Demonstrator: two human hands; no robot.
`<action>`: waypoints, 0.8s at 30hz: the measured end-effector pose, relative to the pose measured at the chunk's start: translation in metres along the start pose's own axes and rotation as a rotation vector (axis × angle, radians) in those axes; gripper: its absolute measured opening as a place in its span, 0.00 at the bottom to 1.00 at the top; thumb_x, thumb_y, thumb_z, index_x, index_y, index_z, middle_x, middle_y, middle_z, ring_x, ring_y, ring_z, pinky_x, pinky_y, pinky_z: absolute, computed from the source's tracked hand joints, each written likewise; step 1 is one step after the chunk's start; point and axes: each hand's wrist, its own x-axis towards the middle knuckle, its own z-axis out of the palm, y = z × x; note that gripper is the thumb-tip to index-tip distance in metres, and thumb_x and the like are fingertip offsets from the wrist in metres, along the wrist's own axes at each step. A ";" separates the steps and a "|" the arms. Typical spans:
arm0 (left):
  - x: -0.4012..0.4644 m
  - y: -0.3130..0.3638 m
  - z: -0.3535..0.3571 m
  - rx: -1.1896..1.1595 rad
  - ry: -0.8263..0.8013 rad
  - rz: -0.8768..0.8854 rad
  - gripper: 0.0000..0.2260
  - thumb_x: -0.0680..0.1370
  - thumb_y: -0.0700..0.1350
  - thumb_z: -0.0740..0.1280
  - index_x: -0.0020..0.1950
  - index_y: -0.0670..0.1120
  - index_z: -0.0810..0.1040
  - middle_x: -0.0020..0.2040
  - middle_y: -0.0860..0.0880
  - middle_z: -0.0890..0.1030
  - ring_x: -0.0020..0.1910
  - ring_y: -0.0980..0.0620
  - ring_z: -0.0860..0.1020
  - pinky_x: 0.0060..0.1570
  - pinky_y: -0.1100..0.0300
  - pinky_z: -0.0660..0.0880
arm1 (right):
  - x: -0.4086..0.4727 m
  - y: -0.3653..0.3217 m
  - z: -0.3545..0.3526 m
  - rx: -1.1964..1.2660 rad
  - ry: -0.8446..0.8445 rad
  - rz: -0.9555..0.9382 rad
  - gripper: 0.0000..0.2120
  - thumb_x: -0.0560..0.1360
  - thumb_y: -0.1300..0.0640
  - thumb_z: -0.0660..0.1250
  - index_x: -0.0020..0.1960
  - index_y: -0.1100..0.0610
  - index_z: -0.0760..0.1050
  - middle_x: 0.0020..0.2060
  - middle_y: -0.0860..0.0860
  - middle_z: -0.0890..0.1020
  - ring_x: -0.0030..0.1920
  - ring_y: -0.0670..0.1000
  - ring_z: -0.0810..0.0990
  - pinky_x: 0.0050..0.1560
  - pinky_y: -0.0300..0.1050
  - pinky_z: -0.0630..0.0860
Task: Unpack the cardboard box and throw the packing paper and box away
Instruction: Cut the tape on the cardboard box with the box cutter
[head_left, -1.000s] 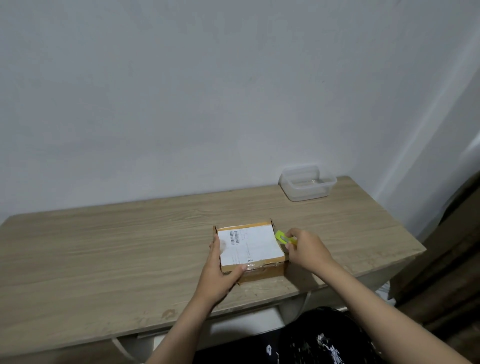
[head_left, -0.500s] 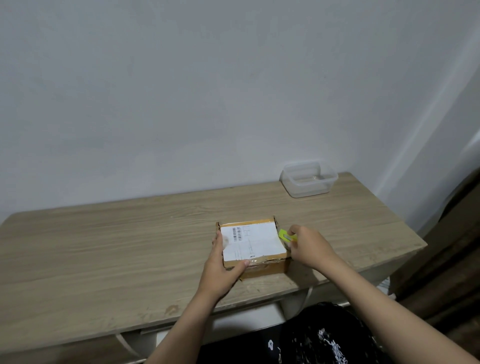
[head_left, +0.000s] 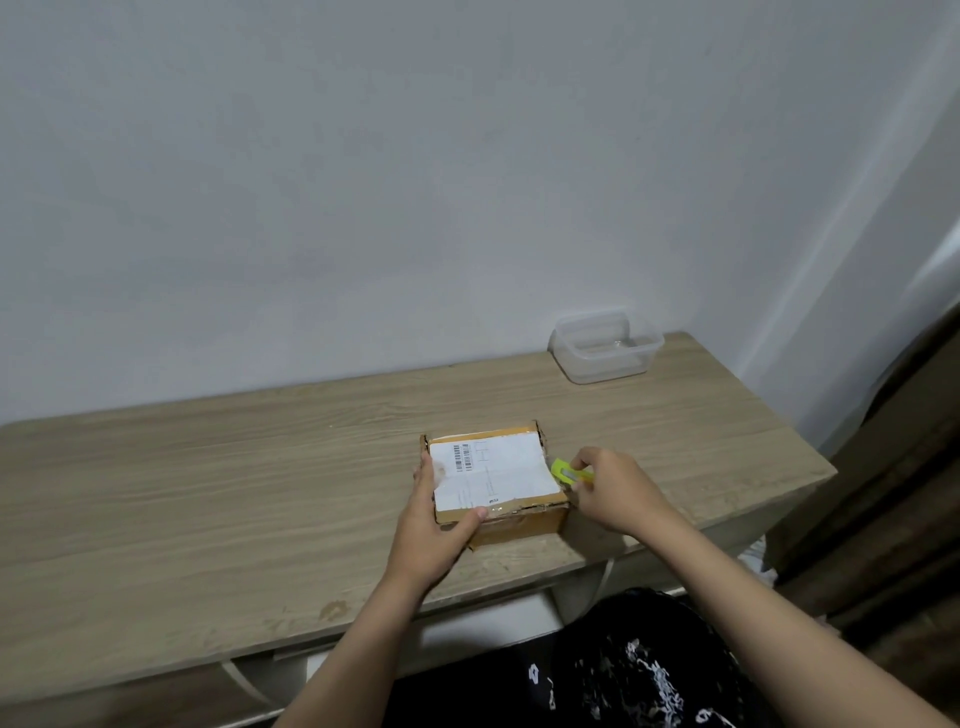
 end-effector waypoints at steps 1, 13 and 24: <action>-0.001 0.002 0.000 0.000 0.007 0.001 0.43 0.69 0.46 0.75 0.76 0.49 0.52 0.76 0.51 0.58 0.75 0.56 0.54 0.74 0.56 0.55 | -0.002 0.000 -0.003 0.006 -0.013 0.004 0.10 0.73 0.60 0.64 0.53 0.57 0.76 0.45 0.58 0.82 0.38 0.55 0.76 0.36 0.40 0.67; -0.001 0.001 0.000 -0.001 0.011 -0.023 0.43 0.69 0.47 0.75 0.76 0.50 0.52 0.76 0.51 0.59 0.75 0.56 0.56 0.71 0.61 0.55 | -0.024 0.003 -0.015 0.003 -0.048 -0.007 0.09 0.73 0.58 0.65 0.53 0.56 0.76 0.31 0.48 0.72 0.32 0.51 0.71 0.26 0.38 0.63; 0.003 0.002 -0.019 0.075 -0.030 -0.061 0.38 0.63 0.55 0.78 0.70 0.49 0.69 0.61 0.47 0.72 0.59 0.56 0.72 0.64 0.64 0.64 | -0.056 0.027 -0.007 0.286 0.152 0.081 0.08 0.72 0.59 0.67 0.51 0.52 0.78 0.26 0.45 0.73 0.21 0.45 0.71 0.24 0.32 0.68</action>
